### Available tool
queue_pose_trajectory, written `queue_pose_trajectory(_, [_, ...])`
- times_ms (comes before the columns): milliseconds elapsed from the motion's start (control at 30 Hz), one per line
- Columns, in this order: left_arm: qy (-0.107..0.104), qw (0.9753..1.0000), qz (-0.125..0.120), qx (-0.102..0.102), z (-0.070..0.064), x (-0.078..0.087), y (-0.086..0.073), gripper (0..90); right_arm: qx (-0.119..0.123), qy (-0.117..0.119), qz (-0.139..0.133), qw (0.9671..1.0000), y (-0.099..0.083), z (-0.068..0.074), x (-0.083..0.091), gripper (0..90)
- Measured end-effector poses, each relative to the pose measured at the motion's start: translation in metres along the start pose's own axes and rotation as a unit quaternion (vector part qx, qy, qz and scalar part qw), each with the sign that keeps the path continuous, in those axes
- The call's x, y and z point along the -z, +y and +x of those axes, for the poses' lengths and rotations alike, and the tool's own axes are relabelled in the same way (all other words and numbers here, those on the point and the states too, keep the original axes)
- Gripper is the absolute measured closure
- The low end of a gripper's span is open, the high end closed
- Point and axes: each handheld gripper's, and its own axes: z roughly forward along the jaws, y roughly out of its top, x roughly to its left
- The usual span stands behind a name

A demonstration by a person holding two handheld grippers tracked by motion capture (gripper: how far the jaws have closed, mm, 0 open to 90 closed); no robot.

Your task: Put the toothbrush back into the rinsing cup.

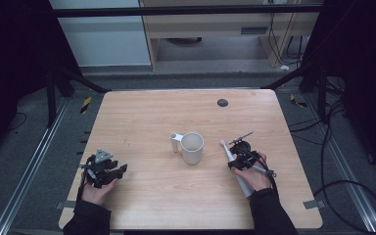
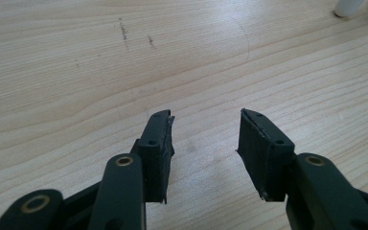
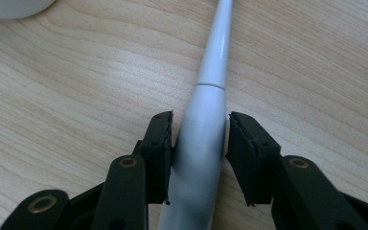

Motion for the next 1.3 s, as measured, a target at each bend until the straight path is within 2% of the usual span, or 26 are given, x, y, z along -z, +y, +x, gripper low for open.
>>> queue_pose_trajectory(267, [-0.001,1.0000,0.002,0.001,0.000,0.000,0.000,54.5,-0.012,0.001,0.011,0.9999,0.001,0.000,-0.001,63.7])
queue_pose_trajectory(400, [-0.001,1.0000,0.002,0.002,0.000,0.000,0.000,54.4,-0.006,-0.001,0.016,0.9999,0.002,0.001,-0.002,65.6])
queue_pose_trajectory(633, [-0.002,1.0000,0.003,0.000,0.000,-0.001,0.000,54.4,-0.016,0.000,0.026,0.9995,0.004,0.002,-0.003,66.7])
queue_pose_trajectory(833, [-0.003,1.0000,0.002,0.000,0.000,-0.001,0.000,54.5,-0.015,-0.010,0.035,0.9992,0.005,0.004,-0.003,67.2])
queue_pose_trajectory(1000, [-0.002,1.0000,0.003,0.000,0.000,-0.001,0.000,54.5,-0.020,-0.006,0.028,0.9994,0.005,0.003,0.002,67.3])
queue_pose_trajectory(1300, [-0.003,1.0000,0.003,0.000,0.000,0.000,0.000,54.5,-0.034,0.014,-0.013,0.9992,0.004,-0.001,0.025,67.5])
